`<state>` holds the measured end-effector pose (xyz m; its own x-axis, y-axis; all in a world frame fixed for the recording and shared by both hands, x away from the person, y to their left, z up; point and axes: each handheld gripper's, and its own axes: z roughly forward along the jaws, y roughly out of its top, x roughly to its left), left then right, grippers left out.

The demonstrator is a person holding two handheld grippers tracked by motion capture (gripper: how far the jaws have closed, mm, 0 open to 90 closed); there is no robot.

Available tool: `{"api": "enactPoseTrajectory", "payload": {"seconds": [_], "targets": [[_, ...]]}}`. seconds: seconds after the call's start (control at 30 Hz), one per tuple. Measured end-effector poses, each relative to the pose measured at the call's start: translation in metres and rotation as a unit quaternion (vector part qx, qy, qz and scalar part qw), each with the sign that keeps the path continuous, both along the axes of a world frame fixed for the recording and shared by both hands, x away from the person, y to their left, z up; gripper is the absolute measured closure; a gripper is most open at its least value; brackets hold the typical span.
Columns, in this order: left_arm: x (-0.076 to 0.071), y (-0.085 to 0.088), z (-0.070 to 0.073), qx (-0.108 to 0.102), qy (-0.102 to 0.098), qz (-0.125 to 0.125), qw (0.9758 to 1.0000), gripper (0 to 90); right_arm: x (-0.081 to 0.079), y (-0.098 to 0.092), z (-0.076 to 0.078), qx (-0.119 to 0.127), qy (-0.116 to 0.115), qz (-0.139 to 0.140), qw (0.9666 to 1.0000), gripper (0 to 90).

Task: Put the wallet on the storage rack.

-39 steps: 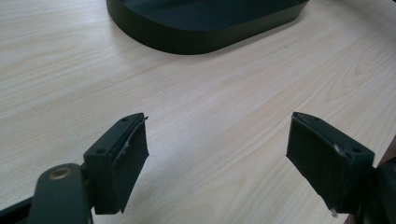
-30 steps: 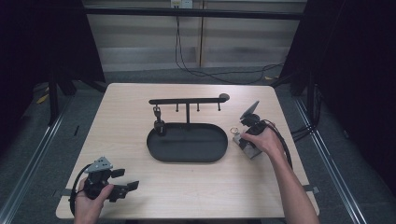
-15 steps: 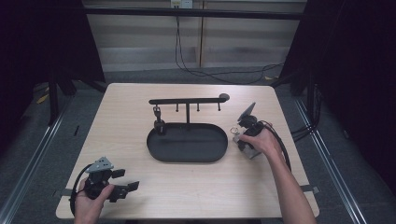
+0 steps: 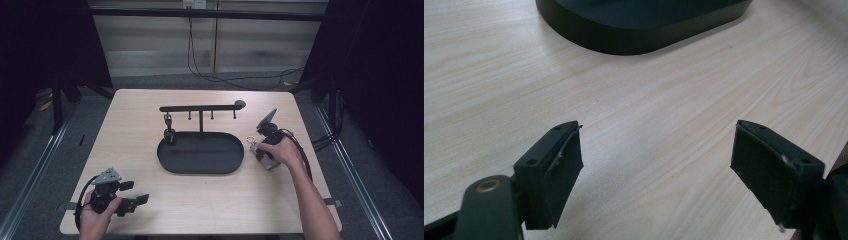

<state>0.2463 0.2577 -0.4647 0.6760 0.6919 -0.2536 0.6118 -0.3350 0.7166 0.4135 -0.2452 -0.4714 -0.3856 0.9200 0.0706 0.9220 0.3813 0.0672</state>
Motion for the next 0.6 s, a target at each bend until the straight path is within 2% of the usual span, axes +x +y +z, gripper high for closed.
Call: {"api": "enactPoseTrajectory", "payload": {"seconds": [0.5,0.6], "targets": [[0.001,0.0,0.0,0.0,0.002,0.002,1.0,20.2,-0.003,-0.005,0.009,0.017,-0.008,-0.012,0.9997,32.9],[0.002,0.0,-0.002,-0.001,0.008,-0.001,1.0,20.2,-0.003,-0.007,0.013,0.009,-0.008,-0.011,0.9999,33.0]]}}
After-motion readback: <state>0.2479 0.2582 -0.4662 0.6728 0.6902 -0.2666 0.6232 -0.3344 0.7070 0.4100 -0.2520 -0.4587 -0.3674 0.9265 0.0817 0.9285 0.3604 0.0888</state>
